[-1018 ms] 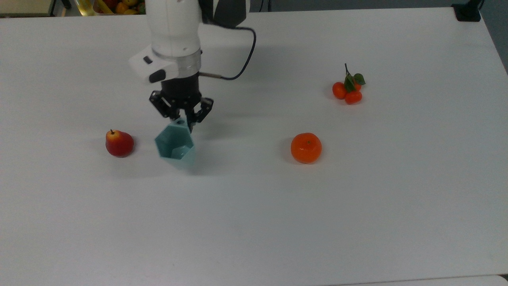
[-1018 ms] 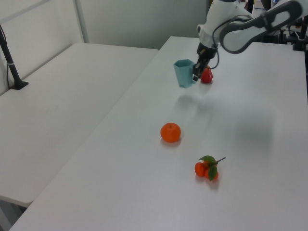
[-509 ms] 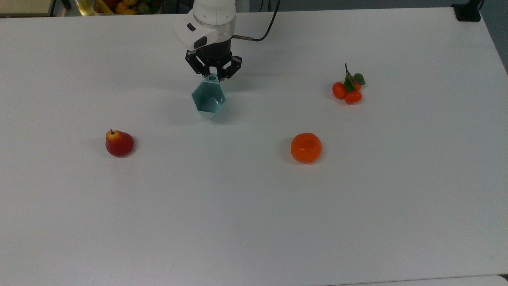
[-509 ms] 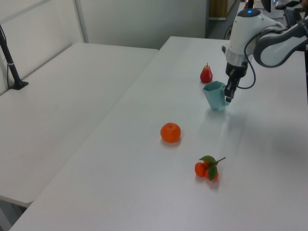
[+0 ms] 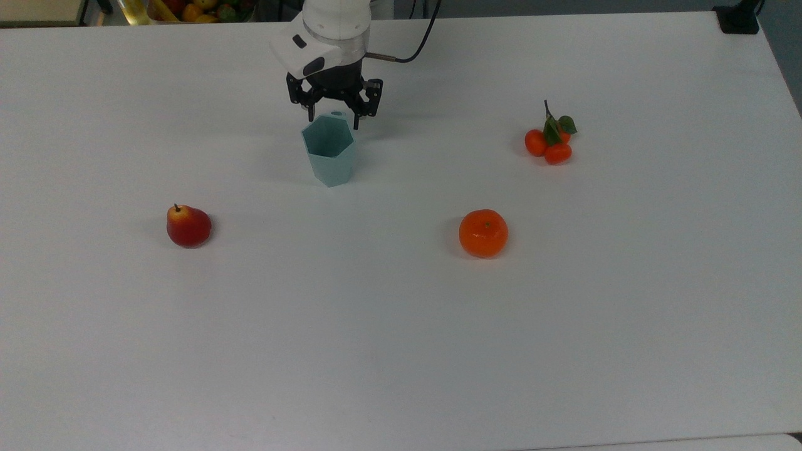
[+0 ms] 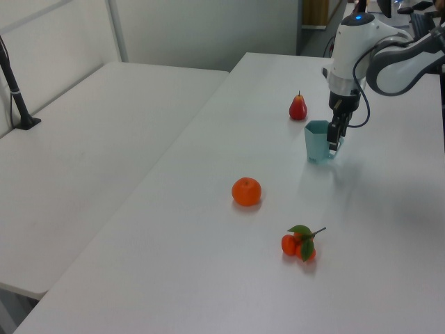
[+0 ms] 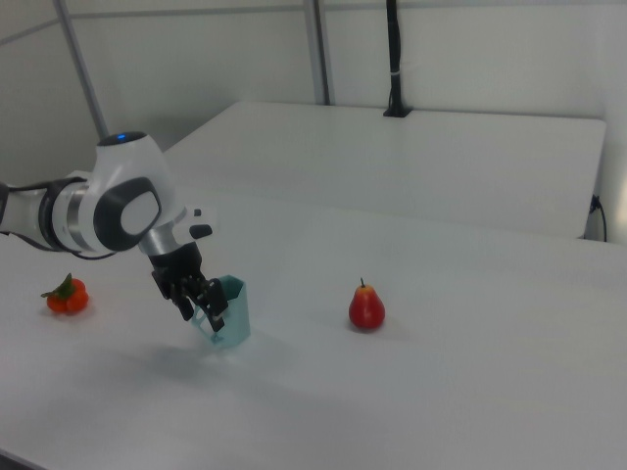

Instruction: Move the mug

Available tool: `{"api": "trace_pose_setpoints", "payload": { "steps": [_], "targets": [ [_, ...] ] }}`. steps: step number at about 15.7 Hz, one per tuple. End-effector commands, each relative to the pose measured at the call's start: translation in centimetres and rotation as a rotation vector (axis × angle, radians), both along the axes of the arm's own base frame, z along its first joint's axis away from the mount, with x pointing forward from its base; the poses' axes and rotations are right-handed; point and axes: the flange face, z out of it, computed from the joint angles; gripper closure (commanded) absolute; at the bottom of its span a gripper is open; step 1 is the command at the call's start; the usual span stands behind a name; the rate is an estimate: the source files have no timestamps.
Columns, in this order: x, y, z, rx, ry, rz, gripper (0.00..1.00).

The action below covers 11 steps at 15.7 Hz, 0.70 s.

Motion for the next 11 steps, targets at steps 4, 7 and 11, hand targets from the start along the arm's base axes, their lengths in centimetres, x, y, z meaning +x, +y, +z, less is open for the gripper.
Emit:
{"api": "trace_pose_setpoints", "payload": {
  "steps": [4,7,11],
  "targets": [
    [2.7,1.7,12.3,-0.048,0.035,0.023,0.00],
    [3.1,1.8,18.4,-0.037,0.027,0.011,0.00],
    [2.0,1.1,22.5,0.028,0.083,-0.014,0.00]
  ]
}}
